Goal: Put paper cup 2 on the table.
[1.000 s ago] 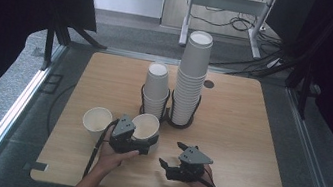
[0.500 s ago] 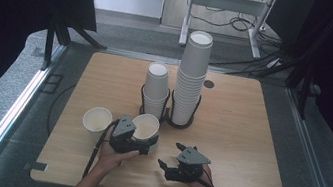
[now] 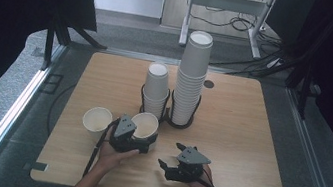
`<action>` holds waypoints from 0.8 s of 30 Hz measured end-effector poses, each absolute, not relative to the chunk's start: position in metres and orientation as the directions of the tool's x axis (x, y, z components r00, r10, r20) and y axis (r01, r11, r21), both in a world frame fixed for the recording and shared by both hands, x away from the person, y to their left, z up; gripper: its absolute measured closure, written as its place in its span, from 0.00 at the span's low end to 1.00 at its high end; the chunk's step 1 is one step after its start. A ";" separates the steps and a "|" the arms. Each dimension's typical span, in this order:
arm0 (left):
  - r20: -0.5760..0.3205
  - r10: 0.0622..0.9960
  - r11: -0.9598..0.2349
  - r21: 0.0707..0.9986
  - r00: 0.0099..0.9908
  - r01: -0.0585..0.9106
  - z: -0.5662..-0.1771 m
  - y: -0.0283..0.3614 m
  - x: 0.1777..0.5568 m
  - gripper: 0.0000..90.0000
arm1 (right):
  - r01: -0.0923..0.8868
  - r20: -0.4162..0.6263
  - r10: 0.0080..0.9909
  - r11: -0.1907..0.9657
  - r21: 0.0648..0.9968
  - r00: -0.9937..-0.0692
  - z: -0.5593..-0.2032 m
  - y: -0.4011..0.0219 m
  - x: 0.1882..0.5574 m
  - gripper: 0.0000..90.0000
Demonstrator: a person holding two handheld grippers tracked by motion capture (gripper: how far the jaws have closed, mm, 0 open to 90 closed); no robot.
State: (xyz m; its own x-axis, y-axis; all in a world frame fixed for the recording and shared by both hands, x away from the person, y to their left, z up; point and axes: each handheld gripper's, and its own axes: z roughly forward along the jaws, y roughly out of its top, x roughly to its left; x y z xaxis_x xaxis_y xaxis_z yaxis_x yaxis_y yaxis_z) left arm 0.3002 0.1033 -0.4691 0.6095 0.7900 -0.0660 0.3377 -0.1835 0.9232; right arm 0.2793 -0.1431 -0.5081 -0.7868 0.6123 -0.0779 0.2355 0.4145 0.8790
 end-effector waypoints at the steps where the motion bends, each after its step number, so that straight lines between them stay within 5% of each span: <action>1: -0.066 0.790 -0.183 0.923 0.610 0.338 -0.469 0.103 0.300 0.14 | 0.235 -0.079 0.612 0.415 0.879 -0.787 -0.508 -0.143 0.279 0.18; 24: 0.045 0.842 -0.271 0.896 0.537 0.351 -0.490 0.094 0.306 0.13 | 0.226 -0.079 0.618 0.400 0.888 -0.782 -0.506 -0.145 0.279 0.18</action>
